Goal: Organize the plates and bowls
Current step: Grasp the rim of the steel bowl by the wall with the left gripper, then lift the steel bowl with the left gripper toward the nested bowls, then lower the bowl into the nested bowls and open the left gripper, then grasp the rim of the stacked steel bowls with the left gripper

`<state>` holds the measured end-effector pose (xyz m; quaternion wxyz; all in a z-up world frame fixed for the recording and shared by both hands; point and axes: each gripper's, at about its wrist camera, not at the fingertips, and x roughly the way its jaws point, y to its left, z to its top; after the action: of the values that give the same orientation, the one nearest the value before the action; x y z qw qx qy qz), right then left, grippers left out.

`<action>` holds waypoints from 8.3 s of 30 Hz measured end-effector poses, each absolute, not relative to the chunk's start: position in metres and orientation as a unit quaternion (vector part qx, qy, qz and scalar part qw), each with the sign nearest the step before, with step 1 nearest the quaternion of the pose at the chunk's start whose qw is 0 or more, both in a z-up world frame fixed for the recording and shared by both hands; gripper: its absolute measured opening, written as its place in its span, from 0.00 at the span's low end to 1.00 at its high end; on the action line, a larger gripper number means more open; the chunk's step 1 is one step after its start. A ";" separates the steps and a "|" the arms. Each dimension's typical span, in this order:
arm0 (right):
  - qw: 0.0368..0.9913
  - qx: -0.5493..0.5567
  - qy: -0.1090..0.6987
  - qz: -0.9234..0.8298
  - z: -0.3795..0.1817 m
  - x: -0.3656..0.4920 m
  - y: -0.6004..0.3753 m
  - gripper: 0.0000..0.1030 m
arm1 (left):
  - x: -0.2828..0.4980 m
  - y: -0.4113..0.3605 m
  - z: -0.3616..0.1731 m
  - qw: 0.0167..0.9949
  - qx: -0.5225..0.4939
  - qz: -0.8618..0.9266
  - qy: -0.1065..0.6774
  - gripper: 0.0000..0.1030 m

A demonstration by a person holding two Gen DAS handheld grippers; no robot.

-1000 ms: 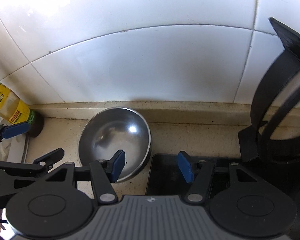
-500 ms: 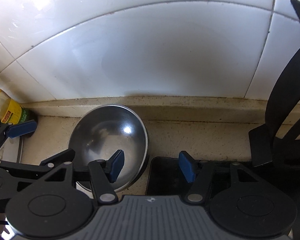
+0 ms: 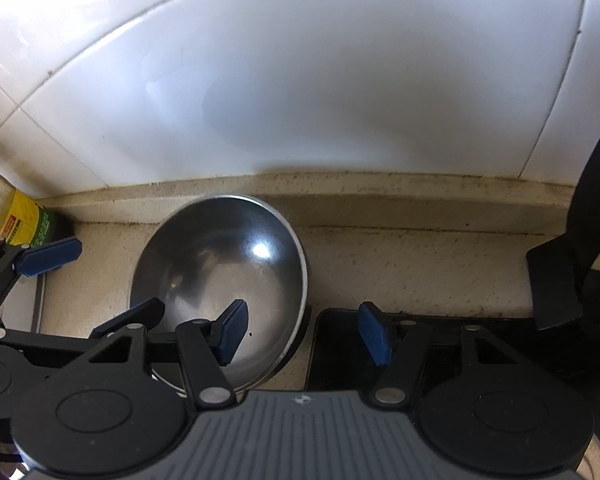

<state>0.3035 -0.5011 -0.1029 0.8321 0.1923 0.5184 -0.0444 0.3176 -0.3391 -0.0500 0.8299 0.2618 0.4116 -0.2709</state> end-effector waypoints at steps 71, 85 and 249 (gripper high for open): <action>0.823 0.166 0.542 0.044 -0.107 0.317 -0.434 0.50 | 0.313 -0.278 -0.064 0.813 0.214 -0.291 0.457 0.43; 0.829 0.155 0.533 0.064 -0.102 0.323 -0.429 0.60 | 0.328 -0.231 -0.061 0.831 0.176 -0.232 0.474 0.65; 0.808 0.176 0.559 0.060 -0.087 0.186 -0.375 0.56 | 0.176 -0.189 -0.031 0.801 0.190 -0.361 0.438 0.54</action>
<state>0.1863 -0.3752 -0.0867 0.8079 0.1758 0.5594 0.0598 0.1757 -0.1892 -0.0310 0.8009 0.1895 0.4382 -0.3615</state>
